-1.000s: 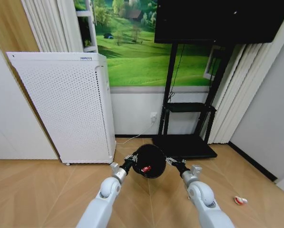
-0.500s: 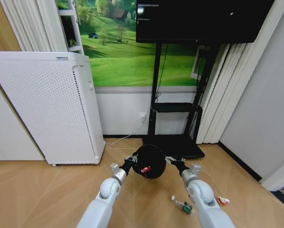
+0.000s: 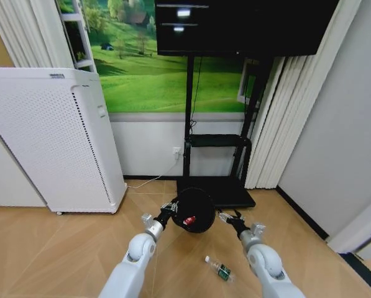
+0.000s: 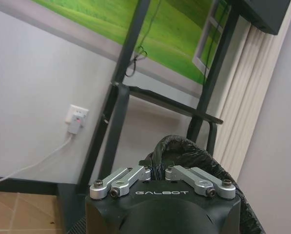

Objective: Pick up the trash bin and place the garbage on the floor into it.

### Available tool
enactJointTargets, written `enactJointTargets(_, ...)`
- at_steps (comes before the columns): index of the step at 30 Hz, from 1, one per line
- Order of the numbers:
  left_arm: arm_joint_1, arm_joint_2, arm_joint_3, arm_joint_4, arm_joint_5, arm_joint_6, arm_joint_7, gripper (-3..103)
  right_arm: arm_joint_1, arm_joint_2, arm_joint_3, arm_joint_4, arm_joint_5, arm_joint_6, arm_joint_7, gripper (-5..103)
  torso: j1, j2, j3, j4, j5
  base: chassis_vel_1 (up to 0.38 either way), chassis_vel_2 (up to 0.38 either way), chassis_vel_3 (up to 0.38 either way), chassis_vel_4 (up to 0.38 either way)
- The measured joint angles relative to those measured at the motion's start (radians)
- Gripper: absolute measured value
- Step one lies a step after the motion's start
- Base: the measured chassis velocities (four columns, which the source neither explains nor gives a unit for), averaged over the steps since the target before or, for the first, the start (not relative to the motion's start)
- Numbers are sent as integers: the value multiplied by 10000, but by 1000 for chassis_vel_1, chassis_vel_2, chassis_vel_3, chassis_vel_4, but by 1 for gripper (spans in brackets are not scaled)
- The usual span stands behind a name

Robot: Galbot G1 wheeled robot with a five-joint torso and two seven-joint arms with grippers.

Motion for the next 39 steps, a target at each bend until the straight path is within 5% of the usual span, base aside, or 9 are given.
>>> enactJointTargets(6, 122, 29, -328, -165, 23, 2, 94, 7, -713, -662, 799, 240, 665, -861, -923, 100, 0, 0, 0, -5, 1, 0, 0, 0, 0)
enactJointTargets(8, 135, 120, -443, -267, -13, 2, 179, 7, -1046, -1235, 1135, 304, 314, -1727, -2624, 100, 0, 0, -1, -9, 0, 0, 0, 0, 0)
enactJointTargets(9, 135, 120, -443, -267, -13, 2, 179, 7, -1046, -1235, 1135, 304, 314, -1727, -2624, 100, 0, 0, -1, -9, 0, 0, 0, 0, 0)
enactJointTargets(11, 141, 181, -538, -302, -37, 4, 279, 7, -1140, -1569, 1255, 116, -559, -1900, -4230, 100, 0, 0, 0, -8, 1, 0, 0, 0, 0)
enactJointTargets(12, 143, 213, -611, -314, -60, 6, 356, 7, -1120, -1784, 1240, -160, -1622, -1696, -5513, 100, 0, 0, 0, -6, 1, 0, 0, 0, 0)
enactJointTargets(13, 143, 213, -611, -314, -60, 6, 356, 7, -1120, -1784, 1240, -160, -1622, -1696, -5513, 100, 0, 0, 0, -6, 1, 0, 0, 0, 0)
enactJointTargets(16, 163, 219, -796, -337, -97, 6, 524, 7, -810, -2217, 544, -1173, -3512, -70, -7337, 100, 0, 0, 0, -4, 4, 0, 0, 0, 0)
enactJointTargets(24, 531, 81, -1144, -601, -64, -2, 703, 7, 498, -1818, -1244, -3801, -4963, 906, -7119, 100, 0, 0, 0, -4, 2, 0, 0, 0, 0)
enactJointTargets(39, 959, 18, -1220, -1028, 111, -6, 812, 7, 680, -883, -1247, -5170, -5589, 1151, -6184, 100, 0, 0, 1, -5, 0, 0, 0, 0, 0)
